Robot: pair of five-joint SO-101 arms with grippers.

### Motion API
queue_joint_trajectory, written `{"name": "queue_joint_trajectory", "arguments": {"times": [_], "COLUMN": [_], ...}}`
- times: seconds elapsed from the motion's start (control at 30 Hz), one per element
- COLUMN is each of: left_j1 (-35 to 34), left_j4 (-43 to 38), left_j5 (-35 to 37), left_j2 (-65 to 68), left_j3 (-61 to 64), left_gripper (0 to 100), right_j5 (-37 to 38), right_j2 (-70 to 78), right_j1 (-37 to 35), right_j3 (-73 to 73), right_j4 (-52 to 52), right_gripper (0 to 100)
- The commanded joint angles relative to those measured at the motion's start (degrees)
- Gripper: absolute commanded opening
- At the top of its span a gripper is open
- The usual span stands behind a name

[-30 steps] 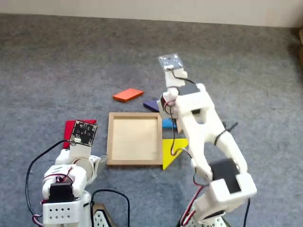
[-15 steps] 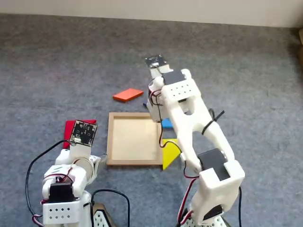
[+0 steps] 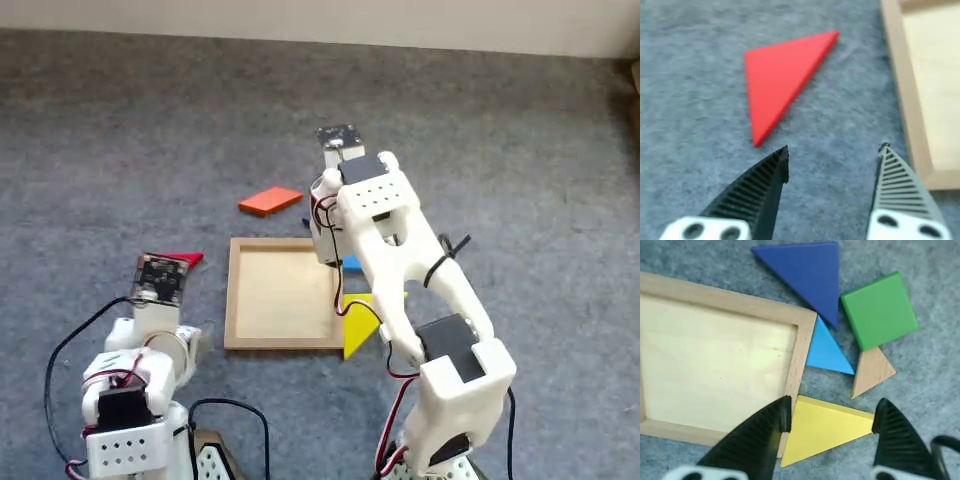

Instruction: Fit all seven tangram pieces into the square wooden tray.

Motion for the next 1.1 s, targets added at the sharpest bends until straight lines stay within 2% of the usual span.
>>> {"name": "queue_joint_trajectory", "arguments": {"times": [0.0, 0.2, 0.37, 0.57, 0.7, 0.83, 1.07], "left_j1": [-3.8, -4.1, -4.2, -4.1, -4.1, -4.1, -4.3], "left_j4": [-1.1, -1.1, -1.1, -1.5, -1.6, -1.7, -10.0], "left_j5": [0.3, -7.5, -12.4, -18.7, -22.3, -25.5, -26.9], "left_j2": [-1.8, -1.7, 3.6, 25.5, 41.9, 56.7, 77.7], "left_j3": [-6.6, -11.6, -16.2, -28.3, -36.5, -43.7, -51.6], "left_gripper": [28, 28, 28, 29, 34, 36, 36], "right_j5": [-1.8, -2.4, -2.4, -2.4, -2.4, -2.4, -2.4], "right_j2": [-1.4, -1.5, -1.2, -1.0, -0.9, -0.8, -0.8], "right_j1": [3.0, 11.7, 14.9, 16.0, 16.8, 17.0, 17.1], "right_j3": [-0.6, 1.2, 2.2, 2.2, 2.2, 2.3, 2.4], "right_j4": [-1.2, -6.8, -12.2, -13.3, -13.3, -14.1, -14.1], "right_gripper": [26.0, 26.0, 26.0, 26.0, 26.0, 26.0, 26.0]}}
